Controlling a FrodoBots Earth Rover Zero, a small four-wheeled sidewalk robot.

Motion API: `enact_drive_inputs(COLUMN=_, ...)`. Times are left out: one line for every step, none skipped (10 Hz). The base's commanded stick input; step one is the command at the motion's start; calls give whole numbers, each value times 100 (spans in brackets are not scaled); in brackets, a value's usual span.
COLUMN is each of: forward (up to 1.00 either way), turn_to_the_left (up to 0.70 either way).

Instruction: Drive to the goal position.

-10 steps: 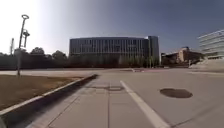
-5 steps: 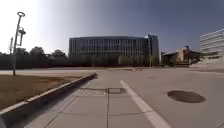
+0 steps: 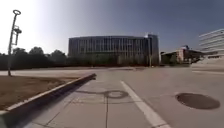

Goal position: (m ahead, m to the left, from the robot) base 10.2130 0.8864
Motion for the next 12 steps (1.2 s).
enact_drive_inputs(forward=70, turn_to_the_left=0)
enact_drive_inputs(forward=70, turn_to_the_left=0)
enact_drive_inputs(forward=70, turn_to_the_left=-14)
enact_drive_inputs(forward=70, turn_to_the_left=-35)
enact_drive_inputs(forward=70, turn_to_the_left=-35)
enact_drive_inputs(forward=70, turn_to_the_left=-29)
enact_drive_inputs(forward=70, turn_to_the_left=-4)
enact_drive_inputs(forward=70, turn_to_the_left=0)
enact_drive_inputs(forward=70, turn_to_the_left=0)
enact_drive_inputs(forward=70, turn_to_the_left=0)
enact_drive_inputs(forward=70, turn_to_the_left=0)
enact_drive_inputs(forward=70, turn_to_the_left=0)
